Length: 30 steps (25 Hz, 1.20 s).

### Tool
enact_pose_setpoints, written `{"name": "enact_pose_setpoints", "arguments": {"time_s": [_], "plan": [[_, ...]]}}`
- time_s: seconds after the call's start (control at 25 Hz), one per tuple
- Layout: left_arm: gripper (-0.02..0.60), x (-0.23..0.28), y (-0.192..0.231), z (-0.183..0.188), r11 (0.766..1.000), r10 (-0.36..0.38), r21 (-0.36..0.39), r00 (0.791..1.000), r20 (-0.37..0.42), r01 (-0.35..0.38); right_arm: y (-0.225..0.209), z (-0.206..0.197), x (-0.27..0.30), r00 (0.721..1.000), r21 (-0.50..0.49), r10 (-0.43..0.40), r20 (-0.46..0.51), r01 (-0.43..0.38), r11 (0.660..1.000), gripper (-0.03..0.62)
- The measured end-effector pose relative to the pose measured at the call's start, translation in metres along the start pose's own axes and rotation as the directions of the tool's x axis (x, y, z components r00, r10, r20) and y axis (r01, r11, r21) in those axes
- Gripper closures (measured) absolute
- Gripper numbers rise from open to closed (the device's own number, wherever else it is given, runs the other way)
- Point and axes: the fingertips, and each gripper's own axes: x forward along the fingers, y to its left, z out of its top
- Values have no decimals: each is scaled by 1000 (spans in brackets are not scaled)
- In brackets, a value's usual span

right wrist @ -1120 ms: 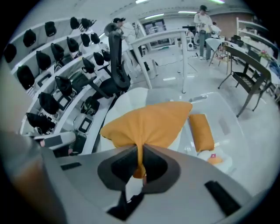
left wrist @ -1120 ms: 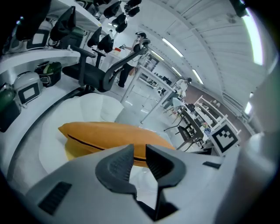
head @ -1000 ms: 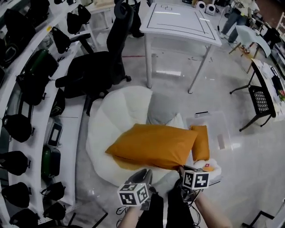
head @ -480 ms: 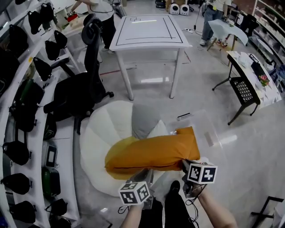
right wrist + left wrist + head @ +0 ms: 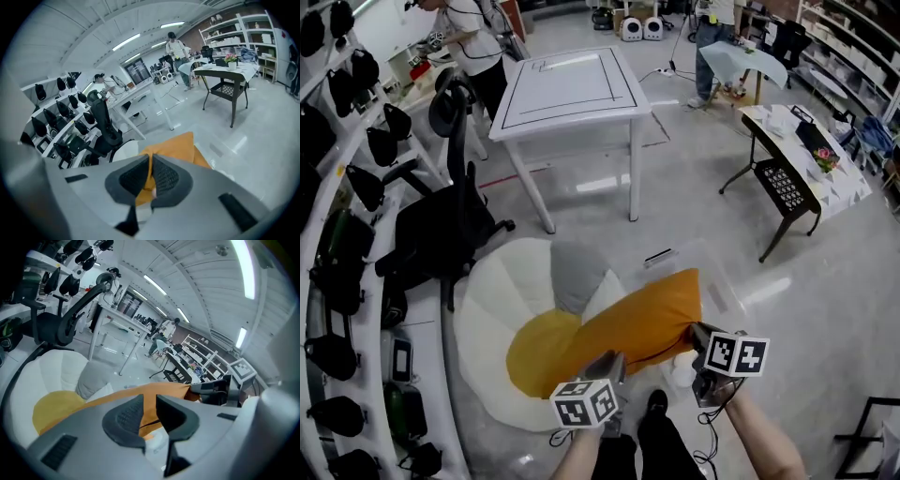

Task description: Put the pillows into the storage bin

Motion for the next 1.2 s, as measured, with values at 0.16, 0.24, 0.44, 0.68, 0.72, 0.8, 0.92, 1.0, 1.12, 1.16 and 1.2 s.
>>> {"name": "enact_pose_setpoints", "arguments": {"time_s": [0.16, 0.24, 0.44, 0.68, 0.72, 0.8, 0.92, 1.0, 1.12, 1.16, 1.2], "plan": [[502, 20, -24, 9, 999, -28, 23, 1000, -11, 28, -25, 31, -14, 999, 17, -18, 43, 17, 1000, 577], [502, 30, -36, 12, 999, -41, 31, 999, -18, 41, -40, 50, -21, 997, 32, -26, 69, 24, 999, 577], [502, 52, -62, 19, 996, -68, 48, 997, -29, 69, -66, 105, -44, 988, 29, -38, 149, 34, 999, 577], [502, 72, -90, 24, 993, -101, 55, 994, -35, 103, -80, 151, -62, 980, -53, -46, 193, 57, 997, 577], [502, 76, -93, 24, 993, -105, 56, 994, -36, 107, -81, 156, -64, 979, -74, -47, 198, 63, 995, 577], [502, 82, -99, 25, 992, -113, 57, 993, -37, 115, -82, 168, -68, 977, -113, -45, 209, 70, 991, 577], [502, 89, -105, 26, 991, -121, 57, 992, -39, 123, -82, 181, -70, 978, -146, -30, 208, 62, 987, 577], [502, 93, -108, 27, 990, -123, 56, 991, -43, 126, -80, 187, -71, 979, -175, -21, 203, 57, 983, 577], [502, 96, -111, 30, 990, -124, 58, 991, -46, 126, -75, 197, -72, 979, -204, -6, 205, 49, 978, 577], [502, 97, -112, 31, 990, -124, 59, 991, -46, 126, -74, 200, -73, 978, -209, -1, 207, 45, 977, 577], [502, 98, -113, 33, 990, -124, 61, 991, -45, 127, -72, 204, -74, 978, -215, 5, 209, 41, 976, 577]]}}
